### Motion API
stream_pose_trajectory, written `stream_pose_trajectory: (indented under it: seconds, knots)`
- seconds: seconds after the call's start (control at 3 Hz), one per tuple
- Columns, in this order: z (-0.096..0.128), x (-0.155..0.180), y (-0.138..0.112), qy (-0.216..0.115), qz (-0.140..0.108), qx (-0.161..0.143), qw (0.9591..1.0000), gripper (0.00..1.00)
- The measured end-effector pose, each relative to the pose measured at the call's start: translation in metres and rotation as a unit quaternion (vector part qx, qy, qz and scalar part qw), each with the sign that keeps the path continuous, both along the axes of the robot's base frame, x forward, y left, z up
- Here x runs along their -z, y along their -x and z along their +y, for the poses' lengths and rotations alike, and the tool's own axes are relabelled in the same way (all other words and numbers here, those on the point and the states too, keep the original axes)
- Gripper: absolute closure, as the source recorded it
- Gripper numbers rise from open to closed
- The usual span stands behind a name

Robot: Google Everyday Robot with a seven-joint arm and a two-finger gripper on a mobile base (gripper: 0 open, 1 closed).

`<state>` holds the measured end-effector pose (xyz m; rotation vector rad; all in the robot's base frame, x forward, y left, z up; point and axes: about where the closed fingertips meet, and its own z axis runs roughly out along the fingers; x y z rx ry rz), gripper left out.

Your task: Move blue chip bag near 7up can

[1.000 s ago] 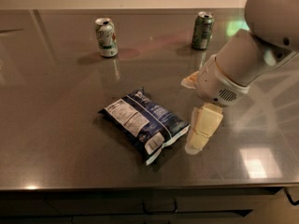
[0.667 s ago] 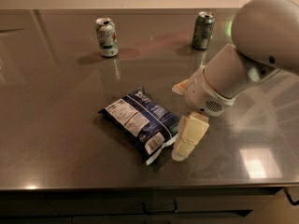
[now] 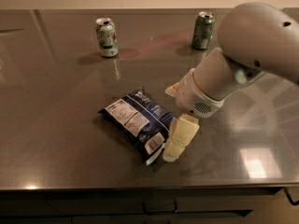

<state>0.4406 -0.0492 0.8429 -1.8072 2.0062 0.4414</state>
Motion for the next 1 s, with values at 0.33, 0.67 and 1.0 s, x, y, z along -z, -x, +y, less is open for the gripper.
stream_pose_trajectory:
  seconds: [0.33,0.67,1.0]
  knots:
    - [0.0089,0.0032,-0.0007,0.003,0.01,-0.001,0.9999,0.18]
    - [0.0145,0.0046,-0.0008,0.005,0.019,-0.002,0.9998,0.41]
    - [0.0167,0.0029,-0.0025,0.007,0.023,0.003,0.9997,0.65]
